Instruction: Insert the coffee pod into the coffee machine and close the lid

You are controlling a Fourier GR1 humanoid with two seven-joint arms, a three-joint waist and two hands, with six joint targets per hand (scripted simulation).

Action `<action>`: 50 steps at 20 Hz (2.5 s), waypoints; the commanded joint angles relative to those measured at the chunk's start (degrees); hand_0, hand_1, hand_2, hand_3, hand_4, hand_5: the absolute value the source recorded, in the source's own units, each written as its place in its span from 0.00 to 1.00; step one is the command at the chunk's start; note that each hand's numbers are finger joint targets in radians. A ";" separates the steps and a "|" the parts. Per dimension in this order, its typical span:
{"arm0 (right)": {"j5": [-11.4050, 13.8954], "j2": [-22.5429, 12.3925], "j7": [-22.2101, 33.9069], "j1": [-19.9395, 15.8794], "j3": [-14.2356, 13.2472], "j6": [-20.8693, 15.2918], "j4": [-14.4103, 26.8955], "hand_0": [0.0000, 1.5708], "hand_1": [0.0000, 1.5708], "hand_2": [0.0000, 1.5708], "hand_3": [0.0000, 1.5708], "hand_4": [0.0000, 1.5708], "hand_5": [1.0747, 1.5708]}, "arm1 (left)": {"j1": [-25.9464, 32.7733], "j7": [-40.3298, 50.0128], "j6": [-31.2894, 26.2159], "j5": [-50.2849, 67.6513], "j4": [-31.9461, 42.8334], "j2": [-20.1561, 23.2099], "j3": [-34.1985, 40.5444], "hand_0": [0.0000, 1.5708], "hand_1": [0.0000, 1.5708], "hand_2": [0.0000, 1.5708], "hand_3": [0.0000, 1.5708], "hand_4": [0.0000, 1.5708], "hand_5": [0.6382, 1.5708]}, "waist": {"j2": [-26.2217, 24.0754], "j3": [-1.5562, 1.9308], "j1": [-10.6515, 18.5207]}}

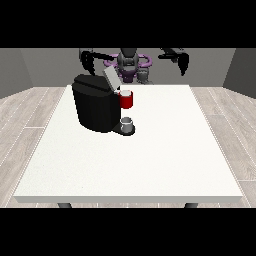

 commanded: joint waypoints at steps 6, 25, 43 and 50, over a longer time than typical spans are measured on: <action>2.18 0.44 -1.24 -4.83 1.36 1.04 5.16 0.00 0.00 0.00 0.00 0.00 1.00 | 3.80 3.73 5.73 0.12 -6.54 -0.72 -3.64 0.00 0.00 0.00 0.00 0.00 1.00 | 3.36 0.00 -2.84; 6.71 3.05 -6.10 -13.76 2.95 -0.25 11.83 0.00 0.00 0.00 0.00 0.00 1.00 | 3.57 2.26 7.18 2.18 -10.18 3.12 -3.39 0.00 0.00 0.00 0.00 0.00 1.00 | 8.56 -0.01 -3.35; 13.86 7.47 0.36 -22.48 8.01 -4.03 12.29 0.00 0.00 0.00 0.00 0.09 1.00 | 6.64 -3.46 5.90 3.18 -4.80 5.39 -2.88 0.00 0.00 0.00 0.00 0.10 1.00 | 7.49 -0.03 -2.55; 12.36 7.63 -4.95 -22.53 6.16 -1.74 12.74 0.00 0.00 0.00 0.00 0.02 1.00 | 4.44 -0.49 6.40 5.55 -6.57 6.26 -1.97 0.00 0.00 0.00 0.00 0.00 1.00 | 7.49 -0.01 -3.22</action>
